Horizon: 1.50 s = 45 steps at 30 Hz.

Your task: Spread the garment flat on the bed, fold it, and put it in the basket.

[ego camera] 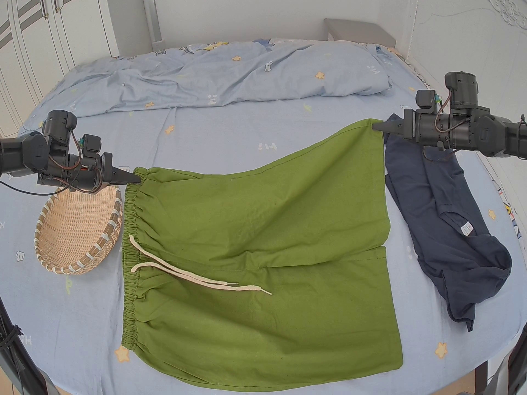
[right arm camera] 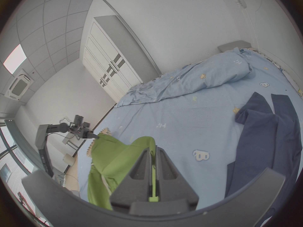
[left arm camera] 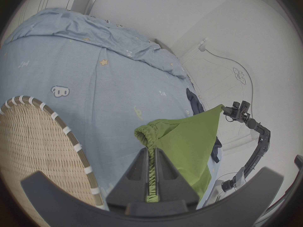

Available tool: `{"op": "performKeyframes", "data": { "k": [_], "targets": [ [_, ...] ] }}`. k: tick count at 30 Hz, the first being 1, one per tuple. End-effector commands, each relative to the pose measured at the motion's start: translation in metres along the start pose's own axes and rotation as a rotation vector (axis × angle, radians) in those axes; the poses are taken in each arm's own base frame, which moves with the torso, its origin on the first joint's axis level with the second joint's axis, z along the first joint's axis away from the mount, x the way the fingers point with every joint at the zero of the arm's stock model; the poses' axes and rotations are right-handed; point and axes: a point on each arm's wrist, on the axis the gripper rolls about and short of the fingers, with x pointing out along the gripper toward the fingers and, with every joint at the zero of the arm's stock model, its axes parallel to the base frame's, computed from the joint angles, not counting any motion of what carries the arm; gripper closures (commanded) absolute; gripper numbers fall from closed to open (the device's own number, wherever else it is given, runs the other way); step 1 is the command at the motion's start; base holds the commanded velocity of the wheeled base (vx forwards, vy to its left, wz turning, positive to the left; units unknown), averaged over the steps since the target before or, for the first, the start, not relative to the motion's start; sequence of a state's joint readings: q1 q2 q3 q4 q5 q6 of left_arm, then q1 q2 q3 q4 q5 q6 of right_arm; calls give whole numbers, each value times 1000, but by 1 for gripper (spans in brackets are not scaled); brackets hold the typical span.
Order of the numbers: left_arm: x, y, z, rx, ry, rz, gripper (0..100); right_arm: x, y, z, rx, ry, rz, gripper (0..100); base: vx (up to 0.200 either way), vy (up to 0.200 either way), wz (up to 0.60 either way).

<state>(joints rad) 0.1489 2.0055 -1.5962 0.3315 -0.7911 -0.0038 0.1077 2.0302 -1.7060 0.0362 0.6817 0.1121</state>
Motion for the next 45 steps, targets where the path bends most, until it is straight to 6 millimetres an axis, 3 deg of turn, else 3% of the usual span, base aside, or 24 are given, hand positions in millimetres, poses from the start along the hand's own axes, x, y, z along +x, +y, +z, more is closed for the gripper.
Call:
{"op": "performKeyframes", "data": {
  "k": [1, 5, 15, 21, 35, 36, 45],
  "targets": [
    [11, 20, -2, -5, -11, 15, 100, 36, -36, -17, 38, 37, -99, 100, 0, 0, 0],
    [15, 27, -2, -17, -14, 17, 100, 45, -40, -21, 24, 38, -238, 100, 0, 0, 0],
    [28, 44, -3, -16, -50, 21, 100, 44, -42, -21, 31, 55, -247, 100, 0, 0, 0],
    [38, 53, -5, -8, -60, 23, 100, 54, -46, -29, 42, 74, -245, 100, 0, 0, 0],
    [48, 57, -3, -3, -87, 75, 100, 71, -57, -43, 62, 107, -248, 100, 0, 0, 0],
    [49, 57, -3, -2, -88, 81, 0, 71, -56, -43, 61, 104, -247, 0, 0, 0, 0],
    [56, 53, 0, -8, -115, 71, 0, 72, -60, -41, 61, 94, -250, 0, 0, 0, 0]
  ]
}}
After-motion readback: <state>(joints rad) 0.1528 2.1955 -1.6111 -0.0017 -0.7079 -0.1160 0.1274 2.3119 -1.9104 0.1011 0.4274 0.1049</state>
